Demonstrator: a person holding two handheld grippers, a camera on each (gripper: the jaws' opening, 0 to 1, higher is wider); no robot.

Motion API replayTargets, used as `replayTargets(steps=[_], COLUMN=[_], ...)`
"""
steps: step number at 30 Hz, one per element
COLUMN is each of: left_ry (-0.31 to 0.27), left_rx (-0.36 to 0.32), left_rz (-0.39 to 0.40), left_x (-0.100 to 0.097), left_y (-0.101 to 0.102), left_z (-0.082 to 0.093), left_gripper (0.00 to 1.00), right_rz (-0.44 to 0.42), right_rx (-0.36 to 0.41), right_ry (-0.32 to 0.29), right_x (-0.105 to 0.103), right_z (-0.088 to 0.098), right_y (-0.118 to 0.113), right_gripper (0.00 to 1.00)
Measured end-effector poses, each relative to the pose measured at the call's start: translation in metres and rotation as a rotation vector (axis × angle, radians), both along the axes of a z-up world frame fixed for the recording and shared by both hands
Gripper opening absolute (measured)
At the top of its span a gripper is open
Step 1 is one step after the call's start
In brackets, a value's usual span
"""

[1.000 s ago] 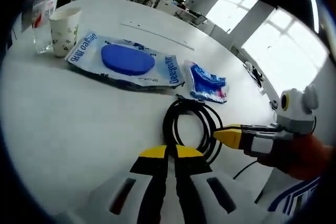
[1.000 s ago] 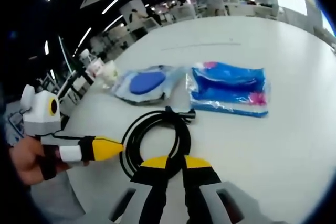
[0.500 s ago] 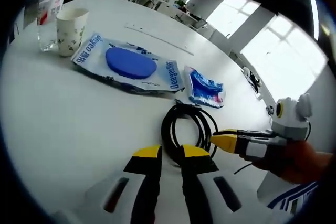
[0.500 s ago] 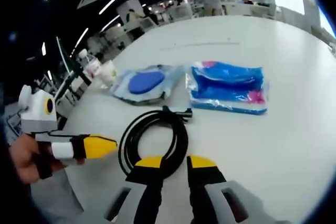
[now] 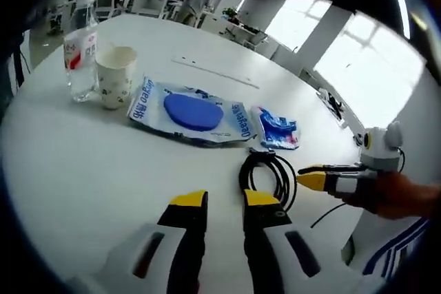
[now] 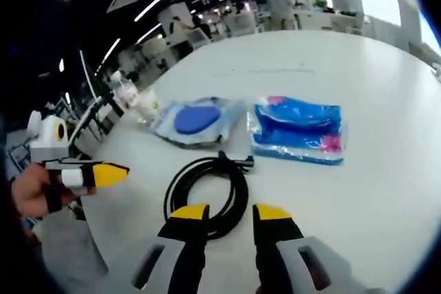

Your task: Arrange the tabletop items into an orderly group along one side of the table until the central work area is clear of visible clutter.

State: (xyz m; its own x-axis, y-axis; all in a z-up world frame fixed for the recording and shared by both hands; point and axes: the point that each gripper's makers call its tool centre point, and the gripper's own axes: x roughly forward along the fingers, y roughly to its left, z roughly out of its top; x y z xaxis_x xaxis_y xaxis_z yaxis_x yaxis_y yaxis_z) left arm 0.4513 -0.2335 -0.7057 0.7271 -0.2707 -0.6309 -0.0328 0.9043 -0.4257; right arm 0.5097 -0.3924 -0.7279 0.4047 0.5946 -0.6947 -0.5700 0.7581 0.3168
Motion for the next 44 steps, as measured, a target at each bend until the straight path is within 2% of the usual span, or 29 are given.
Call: replayTargets(steps=[4,6,9,12,14,17,22,25,27,31,35,44], left_ry=[-0.023,-0.048,-0.082,-0.095,-0.104,-0.134,-0.216,-0.242,-0.269,-0.3,-0.313,-0.3], left_rx=[0.019,0.032,0.048,0.063,0.069,0.101,0.188,0.228,0.247,0.31,0.301,0.29], left_rz=[0.025,0.049,0.087,0.101,0.107,0.116,0.109,0.111,0.11,0.07,0.064,0.049], left_x=[-0.01,-0.014,-0.023,-0.035,-0.042,-0.054,-0.074,-0.085,-0.092,-0.102,-0.112,-0.127], left_y=[0.029,0.047,0.077,0.097,0.108,0.129,0.16,0.174,0.181,0.186,0.186,0.176], left_z=[0.01,0.018,0.029,0.034,0.038,0.05,0.085,0.1,0.112,0.126,0.132,0.121], left_gripper=[0.19,0.21,0.23,0.24,0.27,0.32,0.4,0.44,0.47,0.51,0.55,0.57], right_rz=[0.019,0.04,0.048,0.039,0.059,0.058,0.065,0.075,0.078,0.076,0.071,0.057], right_rx=[-0.011,-0.043,-0.058,-0.063,-0.071,-0.053,-0.031,-0.015,-0.01,-0.002,0.005,0.011], right_ry=[-0.033,-0.084,-0.129,-0.165,-0.212,-0.239,-0.275,-0.28,-0.277,-0.274,-0.272,-0.276], right_x=[0.0,0.004,0.005,0.004,-0.003,-0.015,-0.037,-0.052,-0.06,-0.074,-0.082,-0.086], right_z=[0.009,0.015,0.029,0.041,0.053,0.068,0.088,0.092,0.092,0.095,0.096,0.102], right_y=[-0.006,-0.016,-0.032,-0.046,-0.052,-0.059,-0.064,-0.062,-0.059,-0.054,-0.051,-0.051], right_gripper=[0.26,0.27,0.29,0.3,0.31,0.37,0.45,0.49,0.51,0.55,0.56,0.57])
